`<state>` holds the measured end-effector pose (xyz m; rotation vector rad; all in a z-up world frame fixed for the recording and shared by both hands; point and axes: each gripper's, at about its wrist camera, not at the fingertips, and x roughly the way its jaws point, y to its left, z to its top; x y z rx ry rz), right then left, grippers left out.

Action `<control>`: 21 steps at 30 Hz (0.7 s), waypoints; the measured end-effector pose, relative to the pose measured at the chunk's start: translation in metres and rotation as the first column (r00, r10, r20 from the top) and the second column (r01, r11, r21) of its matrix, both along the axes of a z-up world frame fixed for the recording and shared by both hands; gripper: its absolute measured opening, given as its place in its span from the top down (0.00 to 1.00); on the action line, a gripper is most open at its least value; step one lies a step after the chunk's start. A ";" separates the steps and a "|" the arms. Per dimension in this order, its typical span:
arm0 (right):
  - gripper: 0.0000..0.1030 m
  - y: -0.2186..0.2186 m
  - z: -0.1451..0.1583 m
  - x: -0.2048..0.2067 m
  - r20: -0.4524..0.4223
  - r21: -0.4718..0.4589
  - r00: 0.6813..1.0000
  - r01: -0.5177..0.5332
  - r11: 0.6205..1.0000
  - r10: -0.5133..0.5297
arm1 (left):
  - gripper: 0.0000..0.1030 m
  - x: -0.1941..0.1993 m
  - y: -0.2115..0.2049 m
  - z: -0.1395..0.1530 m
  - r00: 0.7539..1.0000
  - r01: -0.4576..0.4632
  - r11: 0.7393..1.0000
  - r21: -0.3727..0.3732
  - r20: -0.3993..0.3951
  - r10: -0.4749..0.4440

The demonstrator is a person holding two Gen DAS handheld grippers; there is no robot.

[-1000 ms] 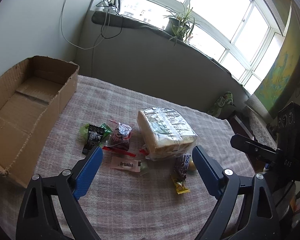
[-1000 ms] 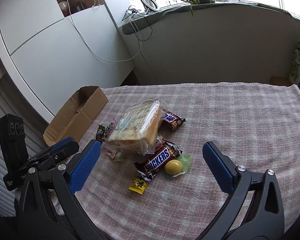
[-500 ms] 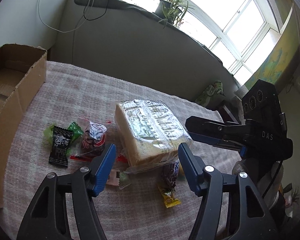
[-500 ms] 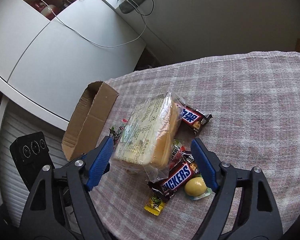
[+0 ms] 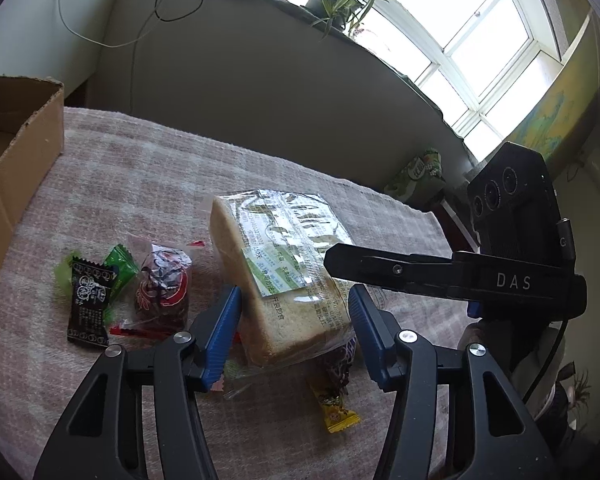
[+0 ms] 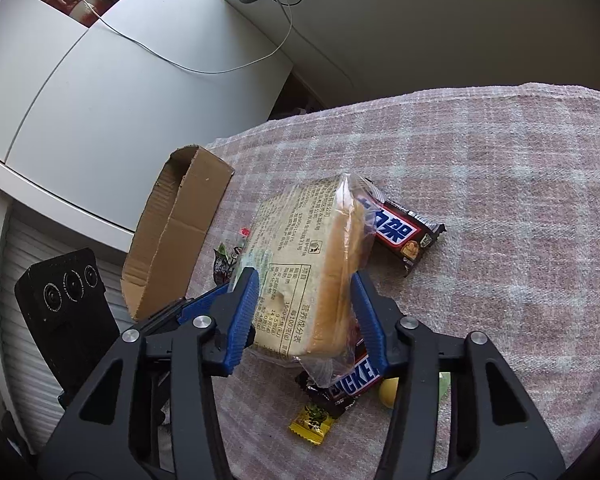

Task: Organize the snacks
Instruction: 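Close the right gripper on the wrapped bread loaf and lift it, then carry the bread loaf into the cardboard box and open the right gripper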

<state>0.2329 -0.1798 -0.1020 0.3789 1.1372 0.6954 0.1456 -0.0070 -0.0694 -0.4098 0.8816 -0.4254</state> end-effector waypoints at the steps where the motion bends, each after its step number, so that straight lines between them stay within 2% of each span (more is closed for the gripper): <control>1: 0.53 0.000 0.000 0.000 0.001 -0.003 1.000 0.002 1.000 -0.002 | 0.48 -0.001 -0.001 0.000 1.000 0.004 1.000 0.006 0.003 -0.004; 12: 0.56 0.006 0.010 -0.008 0.034 -0.025 0.999 -0.002 1.000 0.002 | 0.49 -0.011 -0.006 0.011 0.998 0.007 0.998 0.062 0.057 -0.011; 21: 0.56 0.028 0.036 -0.023 0.094 -0.025 0.995 -0.032 0.999 0.034 | 0.49 -0.036 0.012 0.032 0.992 -0.028 0.997 0.075 0.121 0.019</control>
